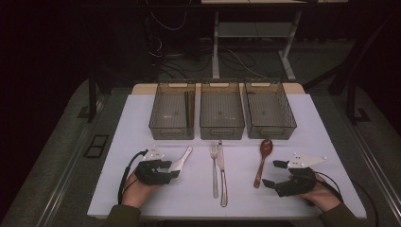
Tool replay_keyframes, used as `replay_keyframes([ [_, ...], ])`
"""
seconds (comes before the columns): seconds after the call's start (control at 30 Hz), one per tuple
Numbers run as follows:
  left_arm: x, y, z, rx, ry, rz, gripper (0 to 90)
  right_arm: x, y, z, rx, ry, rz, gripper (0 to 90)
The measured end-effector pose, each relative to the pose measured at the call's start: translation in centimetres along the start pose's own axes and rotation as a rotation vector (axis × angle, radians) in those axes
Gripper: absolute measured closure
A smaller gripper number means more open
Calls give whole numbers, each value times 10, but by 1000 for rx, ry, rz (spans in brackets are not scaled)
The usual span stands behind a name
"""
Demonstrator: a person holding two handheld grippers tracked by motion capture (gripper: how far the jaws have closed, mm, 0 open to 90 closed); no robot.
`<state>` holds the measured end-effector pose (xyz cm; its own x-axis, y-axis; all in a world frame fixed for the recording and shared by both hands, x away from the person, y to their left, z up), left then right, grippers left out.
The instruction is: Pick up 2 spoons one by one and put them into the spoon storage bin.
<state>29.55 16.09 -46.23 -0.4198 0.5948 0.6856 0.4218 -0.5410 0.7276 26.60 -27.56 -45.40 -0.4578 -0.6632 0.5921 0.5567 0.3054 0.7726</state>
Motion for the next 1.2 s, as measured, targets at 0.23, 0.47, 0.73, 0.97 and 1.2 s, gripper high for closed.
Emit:
replay_keyframes([
  [0.23,-1,2,-3,-10,6,17,520,-1,0,1,2,0,6,157],
  [0.47,-2,4,-7,-6,-11,27,592,-1,0,1,2,0,6,157],
  [0.73,-3,8,-8,0,-17,46,685,-2,0,1,4,1,10,157],
  [0.97,-3,12,-9,-11,-9,56,751,-2,-1,2,9,2,19,157],
  [1.2,-3,16,-14,-39,8,57,800,-3,-1,2,13,1,17,157],
])
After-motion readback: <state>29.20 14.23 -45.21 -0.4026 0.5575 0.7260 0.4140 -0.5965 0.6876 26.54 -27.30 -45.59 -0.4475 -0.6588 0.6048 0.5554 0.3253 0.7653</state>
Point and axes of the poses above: each handheld gripper's, and its own axes: x roughly backward along the jaws, y roughly out of its top, z roughly to its left, the point moved 2 cm from there along -x, roughly forward along the jaws, and after that the axes turned 9 degrees about -x, right-handed, at the moved point
